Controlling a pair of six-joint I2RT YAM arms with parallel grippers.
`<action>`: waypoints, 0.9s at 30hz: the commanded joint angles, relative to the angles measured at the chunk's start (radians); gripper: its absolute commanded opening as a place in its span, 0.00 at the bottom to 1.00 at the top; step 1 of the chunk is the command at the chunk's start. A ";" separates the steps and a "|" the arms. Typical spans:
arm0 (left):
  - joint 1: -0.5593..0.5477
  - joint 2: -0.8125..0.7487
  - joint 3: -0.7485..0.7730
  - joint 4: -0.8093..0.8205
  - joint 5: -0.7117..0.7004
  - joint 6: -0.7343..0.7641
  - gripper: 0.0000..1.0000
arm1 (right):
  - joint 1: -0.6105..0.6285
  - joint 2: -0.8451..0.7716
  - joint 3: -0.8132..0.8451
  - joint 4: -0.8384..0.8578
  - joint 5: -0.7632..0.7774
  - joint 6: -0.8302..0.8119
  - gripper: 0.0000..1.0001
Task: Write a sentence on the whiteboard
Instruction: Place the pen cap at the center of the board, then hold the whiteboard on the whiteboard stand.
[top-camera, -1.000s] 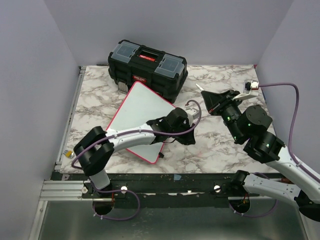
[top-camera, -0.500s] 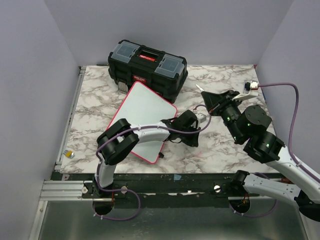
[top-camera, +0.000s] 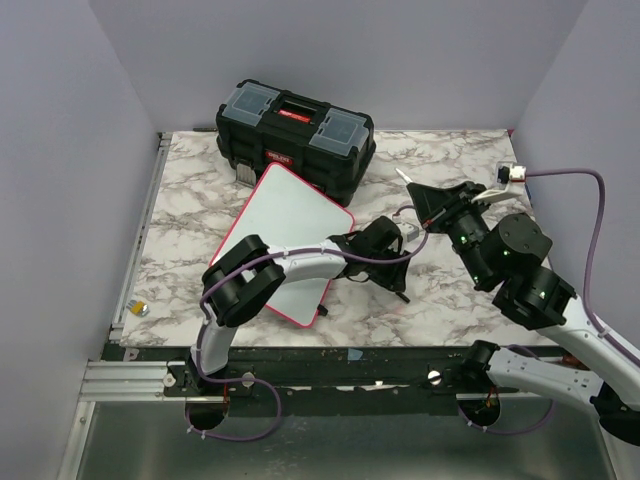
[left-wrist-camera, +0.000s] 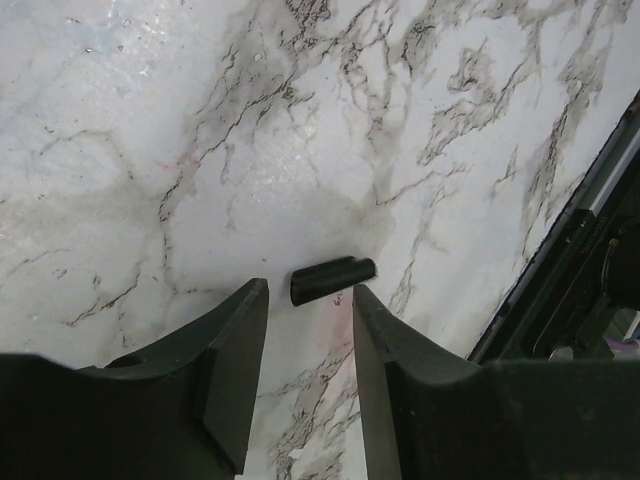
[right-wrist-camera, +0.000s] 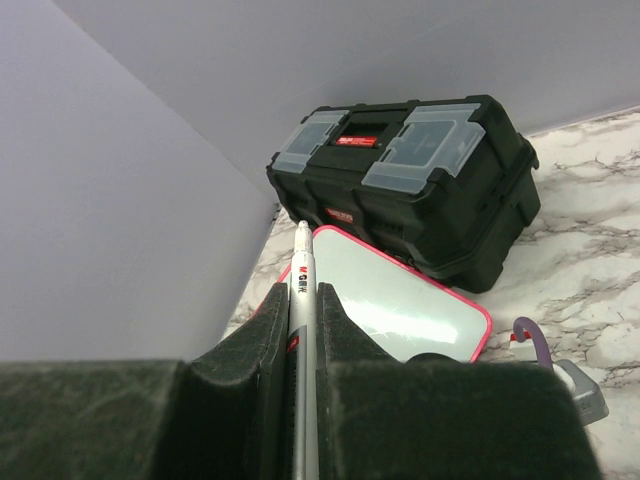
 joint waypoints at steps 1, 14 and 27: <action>-0.005 -0.005 0.032 -0.010 0.024 0.012 0.42 | 0.007 -0.014 -0.002 -0.020 0.025 0.006 0.01; 0.018 -0.253 0.028 -0.102 0.025 0.093 0.50 | 0.006 -0.011 0.051 -0.037 0.011 -0.021 0.01; 0.238 -0.721 -0.242 -0.151 0.032 0.117 0.68 | 0.006 0.068 0.162 -0.036 -0.058 -0.072 0.01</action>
